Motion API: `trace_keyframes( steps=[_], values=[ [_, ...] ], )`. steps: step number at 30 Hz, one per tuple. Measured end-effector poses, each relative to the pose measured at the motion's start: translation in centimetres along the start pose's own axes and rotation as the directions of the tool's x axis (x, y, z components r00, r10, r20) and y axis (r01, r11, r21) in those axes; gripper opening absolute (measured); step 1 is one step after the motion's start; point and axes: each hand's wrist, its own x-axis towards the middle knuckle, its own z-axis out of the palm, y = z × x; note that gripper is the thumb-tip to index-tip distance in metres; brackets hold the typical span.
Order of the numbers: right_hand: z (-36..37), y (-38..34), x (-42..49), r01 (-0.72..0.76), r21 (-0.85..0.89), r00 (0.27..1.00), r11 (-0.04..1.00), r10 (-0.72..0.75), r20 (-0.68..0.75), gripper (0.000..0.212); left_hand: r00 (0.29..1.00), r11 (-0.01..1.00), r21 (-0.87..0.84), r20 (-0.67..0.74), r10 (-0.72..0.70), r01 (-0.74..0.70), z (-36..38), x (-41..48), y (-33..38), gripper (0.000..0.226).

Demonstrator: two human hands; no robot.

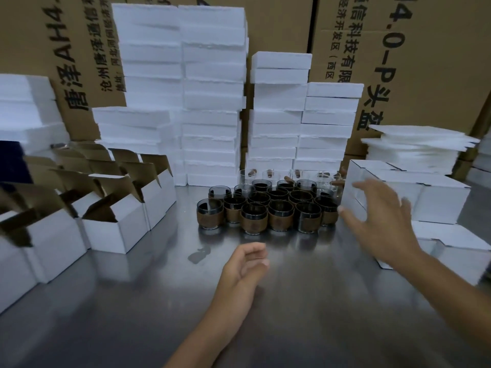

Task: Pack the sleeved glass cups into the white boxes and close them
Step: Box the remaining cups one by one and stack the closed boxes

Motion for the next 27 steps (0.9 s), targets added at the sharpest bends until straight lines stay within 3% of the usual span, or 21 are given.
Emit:
trace_keyframes(
  steps=[6,9,13,20,27],
  values=[
    [3.3,-4.7,-10.2,0.036,0.246,0.989,0.968,-0.07,0.128,0.029,0.992,0.995,0.095,-0.119,0.049,-0.038,-0.3,-0.1,0.0,0.019],
    [3.7,-4.5,-11.1,0.072,0.249,0.989,0.966,-0.102,0.108,0.017,0.971,0.984,0.16,-0.21,0.112,-0.079,-1.1,-0.3,0.2,0.017],
    [3.6,-3.8,-11.0,0.076,0.213,0.988,0.974,-0.103,0.119,0.016,0.913,0.979,0.186,-0.378,0.154,-0.088,-3.9,0.4,0.8,0.016],
    [4.0,-3.6,-11.1,0.135,0.181,0.98,0.974,-0.159,0.121,0.017,0.807,0.908,0.409,-0.564,0.176,0.087,-13.3,2.3,1.8,0.029],
    [4.3,-3.4,-10.9,0.118,0.228,0.985,0.967,-0.143,0.098,0.03,0.791,0.759,0.613,-0.567,0.232,0.217,-19.4,3.7,2.2,0.055]
  ],
)
